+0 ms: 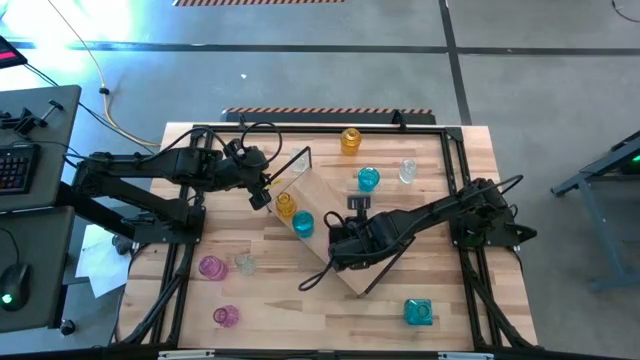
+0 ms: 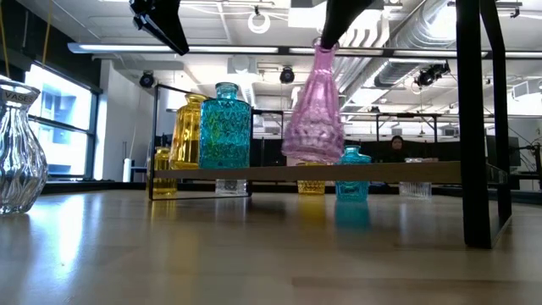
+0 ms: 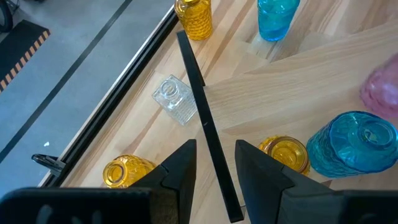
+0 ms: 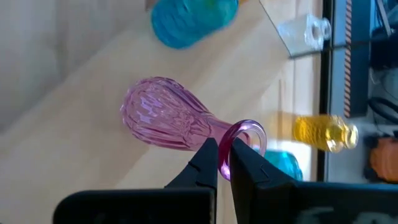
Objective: Sort vases onto shelf
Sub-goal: Put the top right pink crystal vase on the shelf
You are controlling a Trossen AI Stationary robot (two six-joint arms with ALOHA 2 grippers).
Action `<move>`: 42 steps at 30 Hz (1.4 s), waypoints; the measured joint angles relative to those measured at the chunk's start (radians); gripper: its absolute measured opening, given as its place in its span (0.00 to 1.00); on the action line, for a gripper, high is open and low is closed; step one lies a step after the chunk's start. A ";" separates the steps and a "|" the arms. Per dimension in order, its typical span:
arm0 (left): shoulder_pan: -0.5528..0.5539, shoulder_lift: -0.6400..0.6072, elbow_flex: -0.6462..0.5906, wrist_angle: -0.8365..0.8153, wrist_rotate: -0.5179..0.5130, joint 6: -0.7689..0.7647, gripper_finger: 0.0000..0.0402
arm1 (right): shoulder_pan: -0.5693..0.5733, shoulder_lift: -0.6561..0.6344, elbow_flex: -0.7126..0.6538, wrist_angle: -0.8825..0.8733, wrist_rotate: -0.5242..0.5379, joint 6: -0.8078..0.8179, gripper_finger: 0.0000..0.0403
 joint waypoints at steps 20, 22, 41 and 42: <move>0.000 0.000 0.000 0.000 0.000 0.000 0.26 | -0.046 0.001 0.000 -0.023 -0.093 0.020 0.01; 0.000 0.000 0.000 0.000 0.000 0.000 0.26 | -0.047 0.001 0.000 -0.021 -0.097 0.020 0.02; 0.000 0.000 0.000 0.000 0.000 0.000 0.26 | -0.049 0.001 0.000 0.107 -0.095 -0.063 0.21; 0.000 0.000 0.000 0.000 0.000 0.000 0.26 | -0.048 0.001 0.000 0.107 -0.095 -0.062 0.21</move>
